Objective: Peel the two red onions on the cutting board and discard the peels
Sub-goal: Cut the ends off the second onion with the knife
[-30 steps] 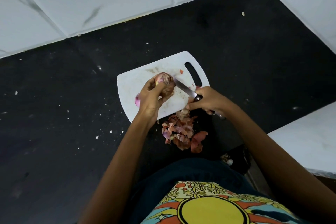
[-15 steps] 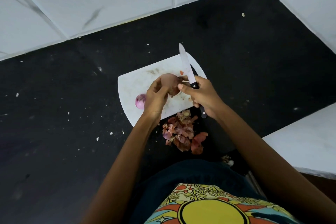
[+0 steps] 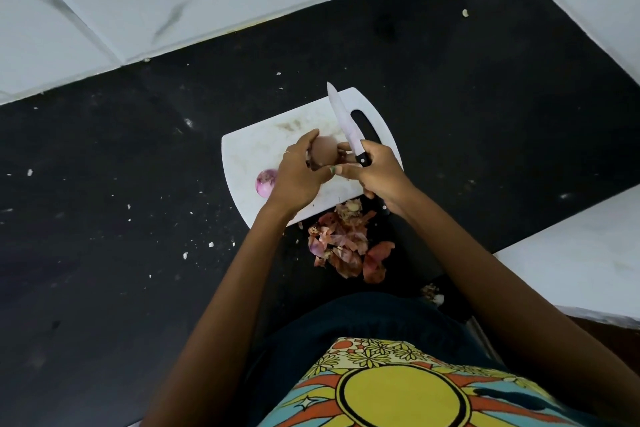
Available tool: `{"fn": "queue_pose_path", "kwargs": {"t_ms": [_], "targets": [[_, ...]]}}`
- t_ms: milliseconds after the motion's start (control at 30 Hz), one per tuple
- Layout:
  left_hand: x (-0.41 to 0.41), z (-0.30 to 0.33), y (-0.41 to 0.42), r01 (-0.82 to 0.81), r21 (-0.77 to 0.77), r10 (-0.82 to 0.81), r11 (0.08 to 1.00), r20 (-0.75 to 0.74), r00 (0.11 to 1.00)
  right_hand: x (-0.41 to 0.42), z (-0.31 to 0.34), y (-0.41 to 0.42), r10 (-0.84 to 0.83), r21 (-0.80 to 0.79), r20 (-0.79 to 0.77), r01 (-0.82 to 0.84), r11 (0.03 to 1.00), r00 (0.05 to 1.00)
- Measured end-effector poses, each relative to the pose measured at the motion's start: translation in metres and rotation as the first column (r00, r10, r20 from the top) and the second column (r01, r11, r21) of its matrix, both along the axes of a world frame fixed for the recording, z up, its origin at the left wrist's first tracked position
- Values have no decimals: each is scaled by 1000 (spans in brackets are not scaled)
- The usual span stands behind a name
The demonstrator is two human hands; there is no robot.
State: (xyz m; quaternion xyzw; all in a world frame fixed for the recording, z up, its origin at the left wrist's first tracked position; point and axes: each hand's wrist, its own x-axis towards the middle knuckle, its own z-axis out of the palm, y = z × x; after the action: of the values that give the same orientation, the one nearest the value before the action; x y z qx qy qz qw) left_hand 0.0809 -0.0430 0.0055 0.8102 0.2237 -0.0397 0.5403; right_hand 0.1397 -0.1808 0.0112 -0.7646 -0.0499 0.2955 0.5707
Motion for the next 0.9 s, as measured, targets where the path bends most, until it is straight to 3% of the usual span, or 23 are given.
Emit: {"fn": "queue_pose_path", "kwargs": {"t_ms": [100,300,533,900], "targets": [[0,0,2,1,113,-4,994,20,1000,3,1,0,70,-69,29,-68,995,997],[4,1,3,-53,123,48,991,43,998,6,16,-10,156,-289,161,-105,952,974],[4,-2,2,-106,94,102,990,42,994,-15,27,-27,396,-388,148,-316,866,906],[4,-9,3,-181,50,178,982,49,983,-30,18,-20,405,-463,227,-268,845,886]]}}
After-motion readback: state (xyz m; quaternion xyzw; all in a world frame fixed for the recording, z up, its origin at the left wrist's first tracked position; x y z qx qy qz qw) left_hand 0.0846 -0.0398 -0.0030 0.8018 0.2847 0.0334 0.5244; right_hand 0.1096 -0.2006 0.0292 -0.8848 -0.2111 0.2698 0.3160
